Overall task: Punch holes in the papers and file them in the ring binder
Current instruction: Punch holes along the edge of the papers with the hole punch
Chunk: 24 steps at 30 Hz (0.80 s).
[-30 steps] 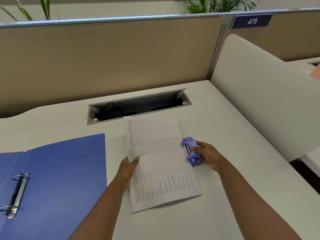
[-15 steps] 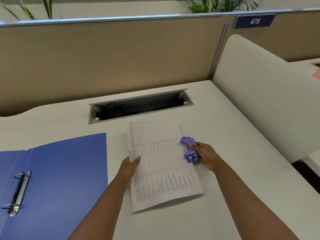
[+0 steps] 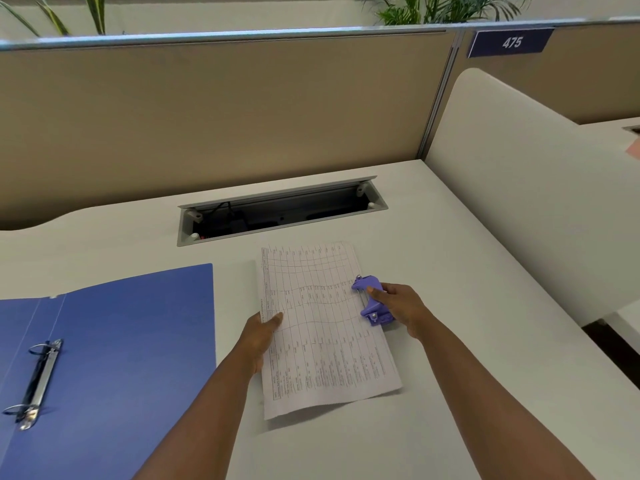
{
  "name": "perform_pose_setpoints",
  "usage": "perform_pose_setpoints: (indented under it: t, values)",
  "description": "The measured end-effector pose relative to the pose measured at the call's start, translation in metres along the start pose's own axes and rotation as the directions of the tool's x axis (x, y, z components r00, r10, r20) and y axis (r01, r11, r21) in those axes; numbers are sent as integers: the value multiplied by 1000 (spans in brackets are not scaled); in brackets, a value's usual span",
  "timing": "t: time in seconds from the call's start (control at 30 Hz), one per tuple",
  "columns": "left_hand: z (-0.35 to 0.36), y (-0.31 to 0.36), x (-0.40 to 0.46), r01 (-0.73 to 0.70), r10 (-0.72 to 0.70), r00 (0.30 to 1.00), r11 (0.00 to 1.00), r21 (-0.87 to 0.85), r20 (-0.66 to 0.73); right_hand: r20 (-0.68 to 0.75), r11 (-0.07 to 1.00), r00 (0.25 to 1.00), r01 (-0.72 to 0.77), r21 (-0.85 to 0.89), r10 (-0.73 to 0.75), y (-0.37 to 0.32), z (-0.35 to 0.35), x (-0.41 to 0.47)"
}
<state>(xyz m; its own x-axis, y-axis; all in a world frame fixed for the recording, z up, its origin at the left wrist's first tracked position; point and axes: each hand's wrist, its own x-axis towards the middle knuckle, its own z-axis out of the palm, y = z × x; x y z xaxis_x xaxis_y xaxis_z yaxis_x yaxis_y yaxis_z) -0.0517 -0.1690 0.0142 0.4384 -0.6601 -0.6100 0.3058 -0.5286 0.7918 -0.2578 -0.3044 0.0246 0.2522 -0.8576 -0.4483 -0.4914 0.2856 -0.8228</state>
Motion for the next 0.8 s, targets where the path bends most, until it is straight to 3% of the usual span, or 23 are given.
perform_pose_setpoints:
  t: [0.23,0.53,0.67,0.8]
  values:
    - [2,0,-1,-12,13,999,999,34,-32,-89,943,992,59,-326,-93,-2,-2,-1]
    - [1,0,-1,20,-19,1000,999,29,-18,-107,925,990,47,-377,-93,-4,-9,-5]
    - [1,2,0,62,-62,998,997,-42,9,-108,930,991,38,-366,-83,-5,-9,-7]
    - [1,5,0,119,-127,990,985,-122,-56,-105,931,992,33,-363,-76,-6,-9,-9]
